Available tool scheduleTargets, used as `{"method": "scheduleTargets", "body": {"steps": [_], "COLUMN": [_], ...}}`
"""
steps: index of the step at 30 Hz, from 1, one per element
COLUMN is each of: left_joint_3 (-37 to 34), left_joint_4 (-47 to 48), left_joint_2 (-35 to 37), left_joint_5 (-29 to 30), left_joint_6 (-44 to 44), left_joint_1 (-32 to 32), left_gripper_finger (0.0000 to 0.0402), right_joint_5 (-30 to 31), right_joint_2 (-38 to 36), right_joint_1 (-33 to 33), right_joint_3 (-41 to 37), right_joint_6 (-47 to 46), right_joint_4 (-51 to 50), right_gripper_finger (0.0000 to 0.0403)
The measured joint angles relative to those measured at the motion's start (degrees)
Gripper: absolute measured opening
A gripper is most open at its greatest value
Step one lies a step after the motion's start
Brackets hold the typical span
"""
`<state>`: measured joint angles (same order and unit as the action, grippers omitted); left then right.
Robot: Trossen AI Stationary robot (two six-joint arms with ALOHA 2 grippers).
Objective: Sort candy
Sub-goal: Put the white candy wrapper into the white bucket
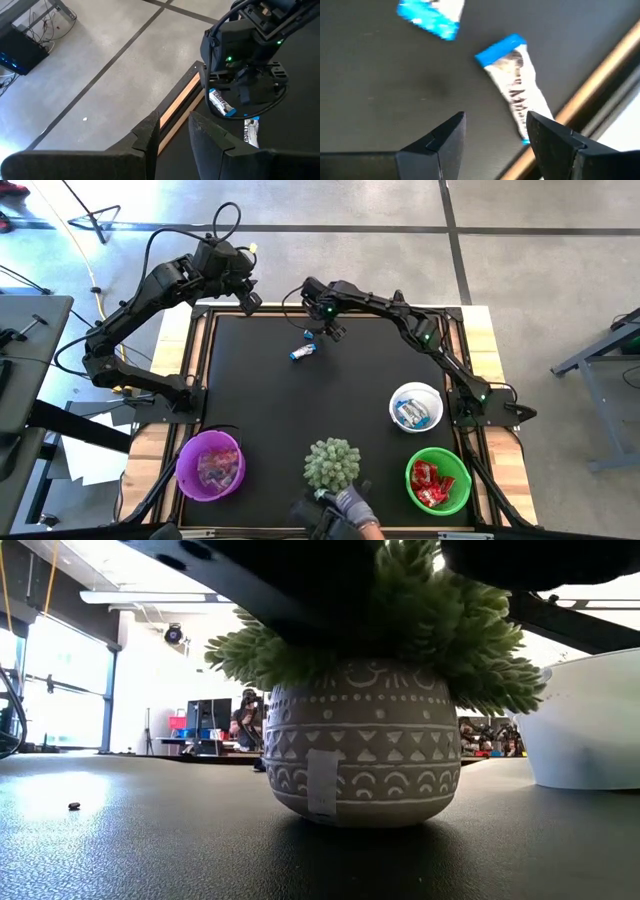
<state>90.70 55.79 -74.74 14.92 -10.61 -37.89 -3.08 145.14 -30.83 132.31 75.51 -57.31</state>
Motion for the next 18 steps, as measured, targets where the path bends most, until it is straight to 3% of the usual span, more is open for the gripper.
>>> {"method": "scheduleTargets", "body": {"steps": [18], "left_joint_3": [0.00], "left_joint_4": [-0.09], "left_joint_2": [0.00], "left_joint_5": [0.00], "left_joint_6": [0.00], "left_joint_1": [-0.02], "left_gripper_finger": [0.0090], "right_joint_5": [-3.03], "right_joint_2": [0.26], "right_joint_1": [-1.16], "right_joint_3": [-0.07], "right_joint_6": [2.94], "right_joint_4": [0.76], "right_gripper_finger": [0.0206]}}
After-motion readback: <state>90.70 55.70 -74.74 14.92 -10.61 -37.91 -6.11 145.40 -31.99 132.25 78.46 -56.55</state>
